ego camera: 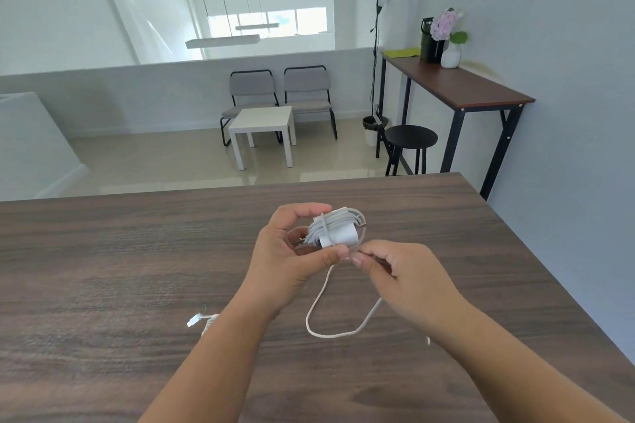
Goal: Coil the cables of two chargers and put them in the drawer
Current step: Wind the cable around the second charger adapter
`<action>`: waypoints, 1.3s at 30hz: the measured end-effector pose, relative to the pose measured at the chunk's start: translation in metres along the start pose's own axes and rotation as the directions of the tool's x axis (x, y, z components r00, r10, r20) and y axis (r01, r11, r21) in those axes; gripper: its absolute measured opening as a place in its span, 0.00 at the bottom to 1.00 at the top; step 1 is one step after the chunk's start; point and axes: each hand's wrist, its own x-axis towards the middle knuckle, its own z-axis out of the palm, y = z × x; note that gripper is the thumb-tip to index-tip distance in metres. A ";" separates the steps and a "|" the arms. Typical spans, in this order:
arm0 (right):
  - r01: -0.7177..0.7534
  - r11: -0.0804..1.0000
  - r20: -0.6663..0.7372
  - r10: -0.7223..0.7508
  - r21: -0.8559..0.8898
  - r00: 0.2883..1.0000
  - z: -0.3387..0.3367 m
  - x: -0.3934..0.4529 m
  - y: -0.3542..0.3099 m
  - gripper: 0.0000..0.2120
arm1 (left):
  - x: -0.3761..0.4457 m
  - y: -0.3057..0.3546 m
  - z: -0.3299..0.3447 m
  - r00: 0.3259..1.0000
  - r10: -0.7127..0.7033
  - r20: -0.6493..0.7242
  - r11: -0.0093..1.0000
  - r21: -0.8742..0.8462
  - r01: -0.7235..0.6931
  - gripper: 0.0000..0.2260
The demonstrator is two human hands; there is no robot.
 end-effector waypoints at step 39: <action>0.467 0.875 0.165 -0.445 -0.129 0.880 -0.032 -0.017 -0.029 0.08 | 0.014 0.015 0.005 0.961 -0.072 -0.267 0.866 -0.494 -0.073 0.25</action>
